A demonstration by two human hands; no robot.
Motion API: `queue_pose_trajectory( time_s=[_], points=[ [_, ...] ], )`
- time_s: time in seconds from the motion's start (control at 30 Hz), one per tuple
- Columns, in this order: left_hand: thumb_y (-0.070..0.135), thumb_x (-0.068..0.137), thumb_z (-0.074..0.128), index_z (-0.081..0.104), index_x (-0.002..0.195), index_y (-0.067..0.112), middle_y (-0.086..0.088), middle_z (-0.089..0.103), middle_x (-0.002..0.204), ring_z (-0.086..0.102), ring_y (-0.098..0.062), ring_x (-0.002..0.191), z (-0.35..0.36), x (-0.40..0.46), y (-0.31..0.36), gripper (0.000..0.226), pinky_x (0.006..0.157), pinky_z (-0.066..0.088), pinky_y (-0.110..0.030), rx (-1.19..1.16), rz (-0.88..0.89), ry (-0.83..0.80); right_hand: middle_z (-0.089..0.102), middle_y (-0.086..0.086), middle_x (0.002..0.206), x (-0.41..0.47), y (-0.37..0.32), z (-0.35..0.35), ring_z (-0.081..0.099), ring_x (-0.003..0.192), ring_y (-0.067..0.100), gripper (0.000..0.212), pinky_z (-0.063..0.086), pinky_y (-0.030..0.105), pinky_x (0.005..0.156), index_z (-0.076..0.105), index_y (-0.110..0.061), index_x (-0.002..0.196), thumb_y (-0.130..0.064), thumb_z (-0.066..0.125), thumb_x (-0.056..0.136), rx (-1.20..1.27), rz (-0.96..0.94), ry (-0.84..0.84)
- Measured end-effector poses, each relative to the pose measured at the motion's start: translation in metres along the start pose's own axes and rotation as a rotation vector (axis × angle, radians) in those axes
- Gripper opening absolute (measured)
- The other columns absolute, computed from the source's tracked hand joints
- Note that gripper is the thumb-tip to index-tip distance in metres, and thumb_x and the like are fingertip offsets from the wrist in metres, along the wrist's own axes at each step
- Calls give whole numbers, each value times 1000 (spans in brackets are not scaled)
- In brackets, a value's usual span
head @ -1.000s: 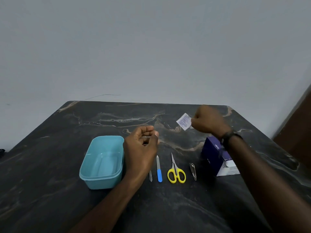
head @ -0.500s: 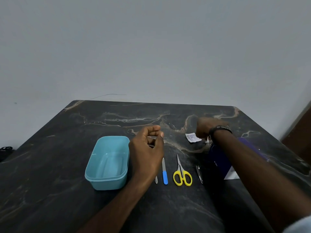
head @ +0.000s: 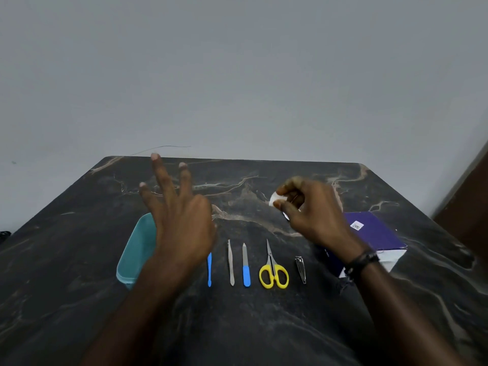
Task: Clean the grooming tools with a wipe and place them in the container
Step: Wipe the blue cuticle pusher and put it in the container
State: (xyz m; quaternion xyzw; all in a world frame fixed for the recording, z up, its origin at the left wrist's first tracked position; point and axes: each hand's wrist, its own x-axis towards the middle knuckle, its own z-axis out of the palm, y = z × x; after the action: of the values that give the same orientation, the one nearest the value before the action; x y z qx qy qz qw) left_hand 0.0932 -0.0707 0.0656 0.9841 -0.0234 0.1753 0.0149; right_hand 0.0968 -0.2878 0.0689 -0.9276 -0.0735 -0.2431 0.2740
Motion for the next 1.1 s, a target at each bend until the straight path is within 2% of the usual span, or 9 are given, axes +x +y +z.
queue_pose_trajectory(
  time_s=[0.07,0.2,0.3,0.67,0.8,0.93,0.97,1.03,1.1],
  points=[
    [43,80,68,55,70,28,-14,-9,163,-41,-52,131,5,0,1,22,102,-13,-78,128,26,-132,60,-19,70,-7,6,8,60,60,-1,20,42,7,56,70,-22,97,-22,79,79,70,-29,10],
    [42,80,66,59,79,28,-15,-13,162,-47,-51,126,15,-8,10,16,85,-32,-76,289,121,-190,62,-20,71,-13,11,17,61,61,2,20,42,5,54,71,-23,97,-21,80,78,147,-91,65],
    [38,84,60,46,68,27,-16,-15,161,-46,-50,127,21,-11,15,24,85,-32,-76,373,172,-186,63,-19,72,-16,11,19,63,63,4,17,41,5,54,72,-24,94,-21,79,79,188,-120,101],
    [33,80,61,41,60,21,-27,-16,158,-44,-54,128,21,-16,25,30,92,-26,-79,365,129,-75,69,-10,83,-22,15,22,63,72,0,24,41,3,57,74,-17,104,-16,77,80,245,-71,159],
    [31,74,64,59,55,19,-23,2,161,-26,-53,139,8,-15,28,23,99,-18,-77,126,55,202,71,-10,82,-23,15,22,63,70,3,17,44,8,55,75,-17,99,-17,76,82,350,-10,127],
    [19,78,67,70,60,12,-20,26,157,1,-55,144,12,-13,31,20,115,1,-67,-364,231,581,72,-7,74,-25,12,23,62,64,4,3,49,21,54,74,-21,84,-21,77,82,576,85,102],
    [15,78,68,70,62,9,-21,31,155,7,-52,145,14,-14,32,17,118,14,-60,-495,274,633,73,-3,75,-25,11,22,64,65,7,4,51,24,54,73,-21,83,-20,77,82,644,110,95],
    [9,77,70,70,66,5,-20,42,149,26,-35,145,17,-17,37,12,114,34,-32,-762,306,652,75,4,75,-26,8,22,70,69,16,7,54,29,55,72,-19,83,-15,77,82,756,150,69],
    [6,77,70,71,69,5,-13,61,133,52,-9,128,20,-19,41,8,94,48,-16,-959,293,604,76,6,75,-26,6,22,73,71,19,8,54,25,53,71,-15,85,-9,76,82,839,182,41]
  ],
)
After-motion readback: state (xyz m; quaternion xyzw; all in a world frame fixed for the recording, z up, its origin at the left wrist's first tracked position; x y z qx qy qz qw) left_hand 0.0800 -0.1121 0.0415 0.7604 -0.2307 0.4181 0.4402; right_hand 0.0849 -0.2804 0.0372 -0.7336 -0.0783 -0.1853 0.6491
